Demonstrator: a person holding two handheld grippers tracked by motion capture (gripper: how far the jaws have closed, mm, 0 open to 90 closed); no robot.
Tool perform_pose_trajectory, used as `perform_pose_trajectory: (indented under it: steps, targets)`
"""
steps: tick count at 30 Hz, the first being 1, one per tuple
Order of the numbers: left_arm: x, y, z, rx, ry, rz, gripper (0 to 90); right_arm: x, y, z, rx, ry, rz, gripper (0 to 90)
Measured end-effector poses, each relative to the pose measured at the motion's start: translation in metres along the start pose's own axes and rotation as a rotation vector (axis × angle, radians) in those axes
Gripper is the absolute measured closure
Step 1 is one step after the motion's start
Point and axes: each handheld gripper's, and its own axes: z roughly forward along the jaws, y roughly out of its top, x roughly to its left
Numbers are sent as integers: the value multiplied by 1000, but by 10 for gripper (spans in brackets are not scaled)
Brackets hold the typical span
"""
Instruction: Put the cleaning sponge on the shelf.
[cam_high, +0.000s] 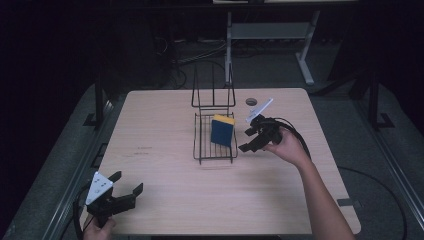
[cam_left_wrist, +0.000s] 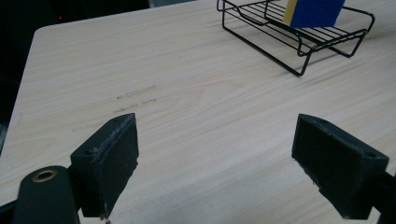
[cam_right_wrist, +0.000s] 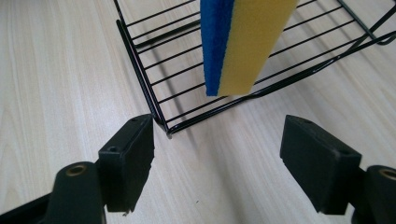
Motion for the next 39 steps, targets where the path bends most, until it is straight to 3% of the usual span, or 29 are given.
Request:
perform_pose_trajectory:
  steps: [10,18,30,39]
  targets:
    - [-2,0,1,4,-4,6,141,-1,-11,1,23,13,21,245]
    - [-1,0,1,3,-1,5,141,4,-12,0,39,14,8,245]
    - [-2,0,1,6,-2,10,141,9,-27,1,37,16,2,245]
    - [-2,0,1,8,-1,12,141,11,-39,-1,34,17,27,246]
